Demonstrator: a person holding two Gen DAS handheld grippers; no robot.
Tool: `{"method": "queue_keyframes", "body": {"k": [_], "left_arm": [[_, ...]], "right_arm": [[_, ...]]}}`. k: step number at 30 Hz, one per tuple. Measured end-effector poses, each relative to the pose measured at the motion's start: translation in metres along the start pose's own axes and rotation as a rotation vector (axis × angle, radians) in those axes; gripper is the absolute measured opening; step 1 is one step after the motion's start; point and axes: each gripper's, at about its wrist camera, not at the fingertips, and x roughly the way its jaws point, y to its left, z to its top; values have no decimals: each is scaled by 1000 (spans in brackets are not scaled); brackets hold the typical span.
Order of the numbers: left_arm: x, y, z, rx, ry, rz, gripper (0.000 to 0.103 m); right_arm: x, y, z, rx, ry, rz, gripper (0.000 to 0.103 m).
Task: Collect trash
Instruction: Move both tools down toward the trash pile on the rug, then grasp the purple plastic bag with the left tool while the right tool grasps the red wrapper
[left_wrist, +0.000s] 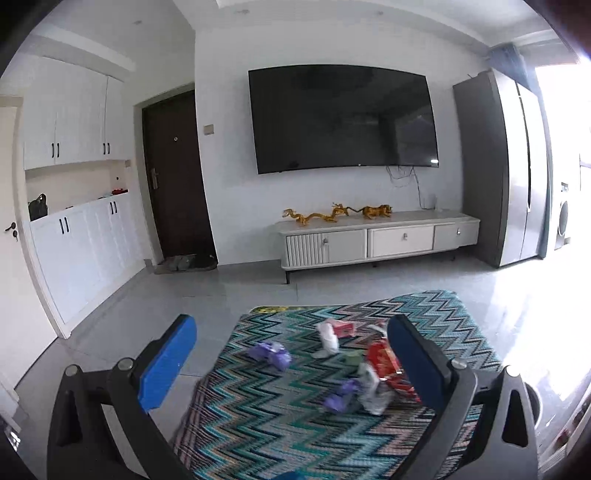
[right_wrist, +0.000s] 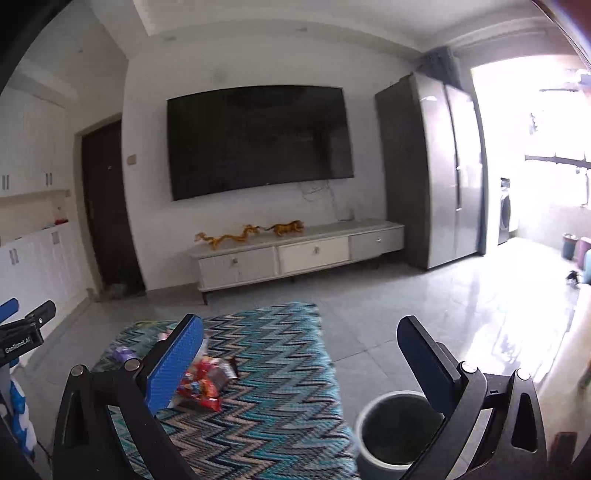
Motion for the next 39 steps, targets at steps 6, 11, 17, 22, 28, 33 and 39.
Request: {"method": "queue_keyframes", "body": {"k": [6, 11, 17, 22, 28, 33, 39], "left_arm": [[48, 26, -22, 1, 100, -93, 103], [101, 14, -62, 37, 251, -210, 86], [157, -13, -107, 82, 396, -319, 78], [190, -26, -125, 112, 467, -354, 69], [212, -34, -143, 117, 529, -390, 47], [201, -35, -148, 123, 522, -400, 36], [170, -23, -143, 113, 484, -376, 34]], "right_arm": [[67, 21, -17, -13, 170, 179, 102], [131, 49, -48, -23, 329, 306, 84], [187, 83, -89, -58, 466, 382, 82], [224, 109, -109, -86, 536, 413, 82], [252, 108, -134, -29, 626, 435, 52], [242, 96, -138, 8, 634, 486, 18], [202, 81, -124, -7, 577, 522, 7]]}}
